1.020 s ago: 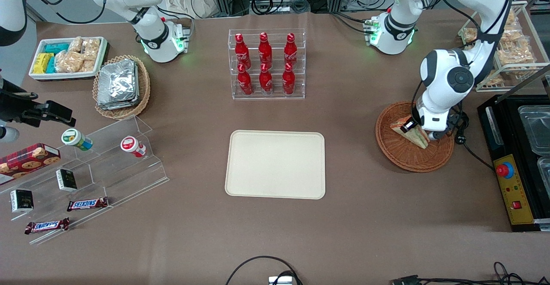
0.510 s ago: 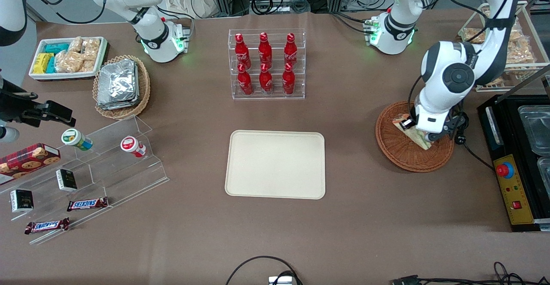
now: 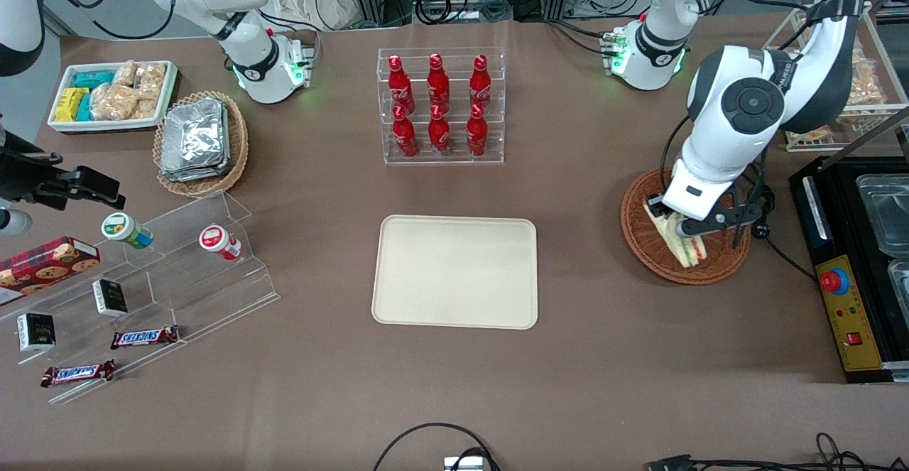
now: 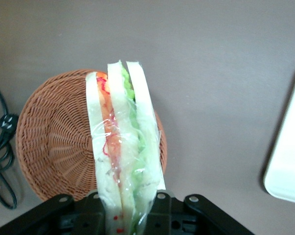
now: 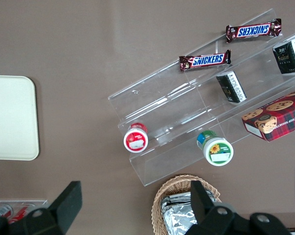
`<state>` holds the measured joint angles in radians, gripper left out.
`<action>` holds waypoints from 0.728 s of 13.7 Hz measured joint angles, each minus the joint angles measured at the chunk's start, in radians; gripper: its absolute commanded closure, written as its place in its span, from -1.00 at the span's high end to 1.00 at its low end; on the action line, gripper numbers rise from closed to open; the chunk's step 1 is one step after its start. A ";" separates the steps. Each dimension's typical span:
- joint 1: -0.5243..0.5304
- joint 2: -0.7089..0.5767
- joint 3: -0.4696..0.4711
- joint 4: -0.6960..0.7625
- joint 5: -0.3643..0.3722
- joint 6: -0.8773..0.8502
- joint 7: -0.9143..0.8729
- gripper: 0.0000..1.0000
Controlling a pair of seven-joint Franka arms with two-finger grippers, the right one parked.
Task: Place sandwich from basket to tray
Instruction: 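Carry the sandwich with the left gripper over to the beige tray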
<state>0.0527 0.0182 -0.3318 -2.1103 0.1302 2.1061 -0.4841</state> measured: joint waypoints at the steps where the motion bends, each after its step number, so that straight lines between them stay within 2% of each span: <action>1: -0.002 0.010 -0.017 0.014 -0.003 0.000 0.021 -0.63; 10: -0.037 0.186 -0.208 0.203 -0.005 0.029 0.049 -0.49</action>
<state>0.0157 0.2040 -0.5398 -1.9078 0.1251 2.1353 -0.4352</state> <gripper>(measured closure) 0.771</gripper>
